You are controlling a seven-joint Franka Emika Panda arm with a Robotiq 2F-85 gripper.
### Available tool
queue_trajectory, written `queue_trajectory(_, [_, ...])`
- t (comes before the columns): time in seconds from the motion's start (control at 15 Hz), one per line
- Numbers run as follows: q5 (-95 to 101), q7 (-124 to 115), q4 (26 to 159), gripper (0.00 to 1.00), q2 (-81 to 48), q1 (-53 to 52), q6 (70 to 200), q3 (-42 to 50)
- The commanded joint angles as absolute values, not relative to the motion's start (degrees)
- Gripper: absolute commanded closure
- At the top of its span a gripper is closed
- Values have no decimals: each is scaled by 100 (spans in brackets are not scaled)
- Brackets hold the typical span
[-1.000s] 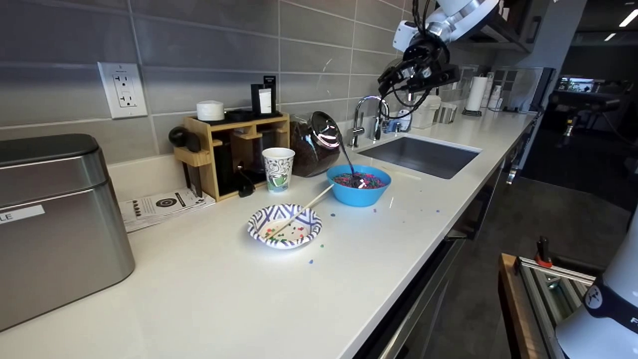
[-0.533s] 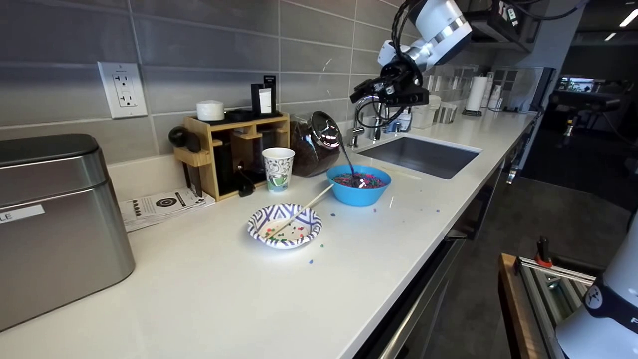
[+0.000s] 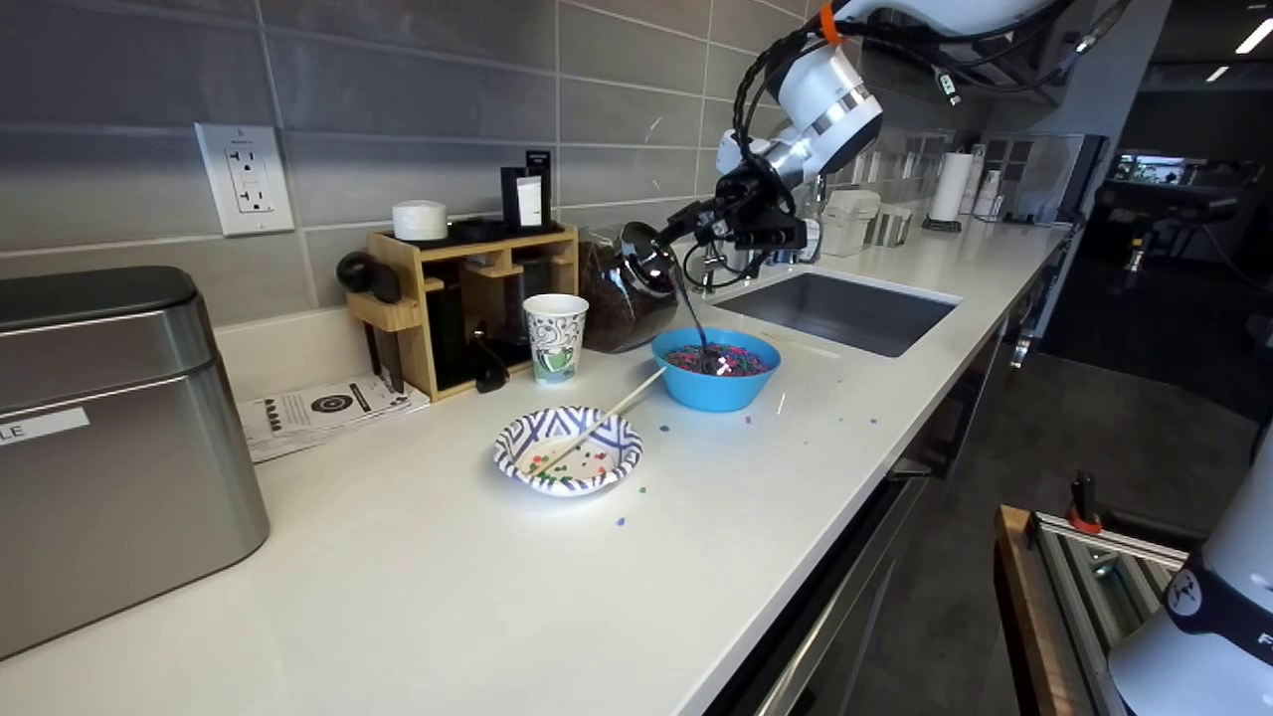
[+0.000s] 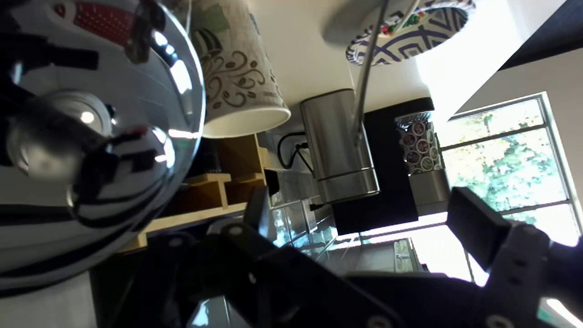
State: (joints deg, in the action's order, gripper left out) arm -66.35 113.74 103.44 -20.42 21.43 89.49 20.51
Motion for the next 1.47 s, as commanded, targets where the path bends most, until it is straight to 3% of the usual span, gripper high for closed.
queue_trajectory(0.0, [-6782,11357,10037,0,-2435,2346,9097,1867])
queue_trajectory(1.4, [-6641,10739,10176,0,-2433,2448,9122,1816])
